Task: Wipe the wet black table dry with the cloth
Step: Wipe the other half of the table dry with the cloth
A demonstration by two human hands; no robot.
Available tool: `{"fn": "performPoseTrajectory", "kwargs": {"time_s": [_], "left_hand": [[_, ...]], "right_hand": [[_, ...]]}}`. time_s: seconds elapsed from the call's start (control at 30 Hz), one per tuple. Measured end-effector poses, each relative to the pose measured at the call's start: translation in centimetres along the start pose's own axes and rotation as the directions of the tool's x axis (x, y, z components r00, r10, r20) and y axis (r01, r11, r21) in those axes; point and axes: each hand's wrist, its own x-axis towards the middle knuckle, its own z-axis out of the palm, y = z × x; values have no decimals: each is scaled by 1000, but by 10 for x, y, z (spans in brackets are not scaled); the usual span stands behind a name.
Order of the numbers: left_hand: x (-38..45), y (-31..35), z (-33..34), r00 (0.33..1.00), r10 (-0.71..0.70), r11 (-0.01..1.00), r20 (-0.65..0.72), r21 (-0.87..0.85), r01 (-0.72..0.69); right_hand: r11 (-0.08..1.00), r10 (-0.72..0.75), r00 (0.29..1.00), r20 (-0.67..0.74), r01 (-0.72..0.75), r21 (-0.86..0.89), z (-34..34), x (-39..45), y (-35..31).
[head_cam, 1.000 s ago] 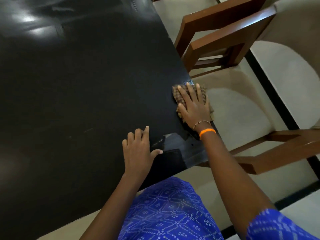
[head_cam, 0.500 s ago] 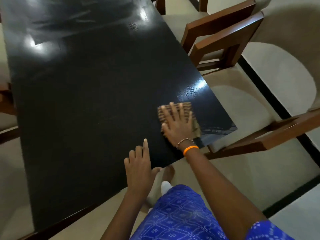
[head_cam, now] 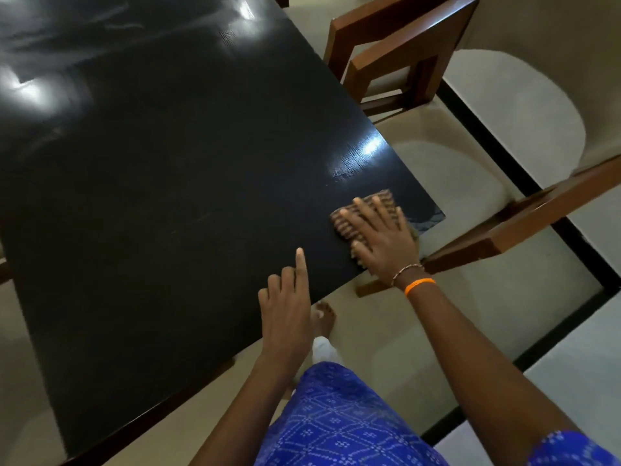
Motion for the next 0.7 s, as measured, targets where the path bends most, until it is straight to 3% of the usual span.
{"fn": "performPoseTrajectory", "kwargs": {"time_s": [0.1,0.23,0.43,0.53,0.7], "left_hand": [[9,8,5,997,74,997,24,0,-74],[17,9,6,994,109,994,13,-19,-109],[18,4,5,995,104,995,-7,4,-104],[18,3,5,996,92,996,-11,-21,-92],[27,10,2,990,136,990,-24,-44,-137]], "right_hand": [[984,175,984,-20,-175,-13,-7,13,45],[956,294,955,-46,-293,36,-12,26,74],[861,509,852,-119,-506,60,0,15,27],[884,466,880,-89,-460,82,12,-6,-24],[956,241,967,-78,-223,191,31,-51,-78]]}}
